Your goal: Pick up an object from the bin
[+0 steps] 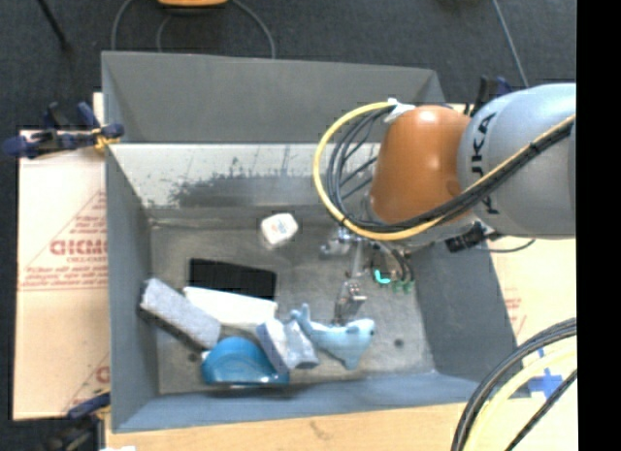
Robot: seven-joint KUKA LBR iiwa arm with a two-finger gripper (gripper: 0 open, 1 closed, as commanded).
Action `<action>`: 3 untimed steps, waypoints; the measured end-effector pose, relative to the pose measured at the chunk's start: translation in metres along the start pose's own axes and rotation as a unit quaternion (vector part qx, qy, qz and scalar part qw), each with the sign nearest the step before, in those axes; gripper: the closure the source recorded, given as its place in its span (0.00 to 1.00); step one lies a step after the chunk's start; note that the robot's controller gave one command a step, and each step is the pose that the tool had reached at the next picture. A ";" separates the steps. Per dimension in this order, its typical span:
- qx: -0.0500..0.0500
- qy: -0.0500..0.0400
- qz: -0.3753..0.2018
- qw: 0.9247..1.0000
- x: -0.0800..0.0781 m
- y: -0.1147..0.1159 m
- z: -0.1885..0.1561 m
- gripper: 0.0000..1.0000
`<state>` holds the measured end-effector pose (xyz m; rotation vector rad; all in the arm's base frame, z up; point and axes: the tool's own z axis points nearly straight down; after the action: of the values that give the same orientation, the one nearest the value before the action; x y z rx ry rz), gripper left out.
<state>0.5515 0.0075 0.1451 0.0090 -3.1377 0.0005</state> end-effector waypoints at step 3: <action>0.000 -0.002 -0.006 1.000 0.037 0.005 0.052 0.00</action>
Offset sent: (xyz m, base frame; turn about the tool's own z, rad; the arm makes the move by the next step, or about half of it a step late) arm -0.0360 0.0066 -0.0751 -0.0110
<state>0.5137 0.0123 0.0929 0.0288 -3.1423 -0.0009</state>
